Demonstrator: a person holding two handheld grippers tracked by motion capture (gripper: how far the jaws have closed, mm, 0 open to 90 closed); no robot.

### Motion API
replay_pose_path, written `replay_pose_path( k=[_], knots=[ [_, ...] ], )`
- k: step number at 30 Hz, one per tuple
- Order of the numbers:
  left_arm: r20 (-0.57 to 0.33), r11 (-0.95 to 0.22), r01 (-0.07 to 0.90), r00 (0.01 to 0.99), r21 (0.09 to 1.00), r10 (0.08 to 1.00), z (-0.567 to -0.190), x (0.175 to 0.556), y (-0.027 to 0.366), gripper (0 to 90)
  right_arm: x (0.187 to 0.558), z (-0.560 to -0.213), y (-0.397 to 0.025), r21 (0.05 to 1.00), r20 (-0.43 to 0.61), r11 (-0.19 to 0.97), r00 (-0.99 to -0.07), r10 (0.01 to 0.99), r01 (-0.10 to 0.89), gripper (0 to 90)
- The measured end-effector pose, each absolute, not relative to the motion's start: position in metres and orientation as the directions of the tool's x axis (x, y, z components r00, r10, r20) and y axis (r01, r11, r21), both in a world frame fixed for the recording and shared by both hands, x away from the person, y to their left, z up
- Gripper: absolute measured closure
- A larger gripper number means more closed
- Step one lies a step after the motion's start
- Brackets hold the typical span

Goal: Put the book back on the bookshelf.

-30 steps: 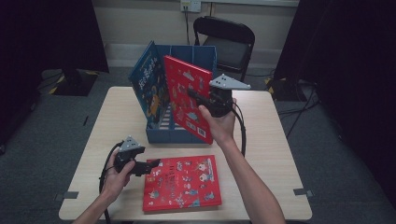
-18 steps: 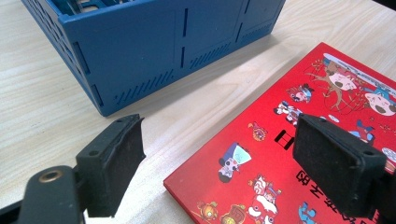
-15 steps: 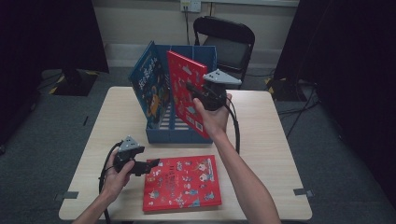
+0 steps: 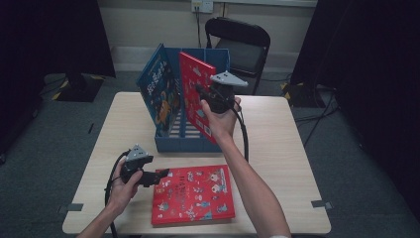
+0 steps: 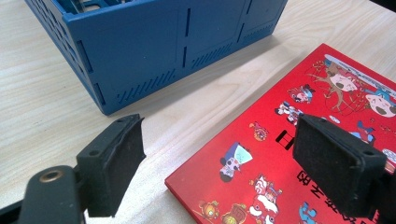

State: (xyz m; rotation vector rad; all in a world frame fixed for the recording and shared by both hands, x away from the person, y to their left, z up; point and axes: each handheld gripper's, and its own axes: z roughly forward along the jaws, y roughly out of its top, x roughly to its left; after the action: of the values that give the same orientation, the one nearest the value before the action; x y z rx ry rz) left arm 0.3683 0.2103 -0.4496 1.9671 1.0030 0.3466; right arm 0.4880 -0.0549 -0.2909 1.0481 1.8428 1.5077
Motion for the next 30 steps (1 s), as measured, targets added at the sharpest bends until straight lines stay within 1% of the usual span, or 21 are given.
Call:
replay_pose_path(
  k=[14, 30],
  knots=[
    [-0.133, -0.293, 0.513, 0.641, 0.806, 0.756, -0.45, 0.367, 0.208, 16.2, 0.506, -0.304, -0.037, 0.97, 0.039, 0.086, -0.493, 0.869, 0.228, 80.7],
    [-0.133, -0.297, 0.513, 0.645, 0.805, 0.753, -0.45, 0.367, 0.208, 16.3, 0.531, -0.321, -0.024, 0.963, 0.06, 0.065, -0.442, 0.895, 0.262, 80.6]
  ],
)
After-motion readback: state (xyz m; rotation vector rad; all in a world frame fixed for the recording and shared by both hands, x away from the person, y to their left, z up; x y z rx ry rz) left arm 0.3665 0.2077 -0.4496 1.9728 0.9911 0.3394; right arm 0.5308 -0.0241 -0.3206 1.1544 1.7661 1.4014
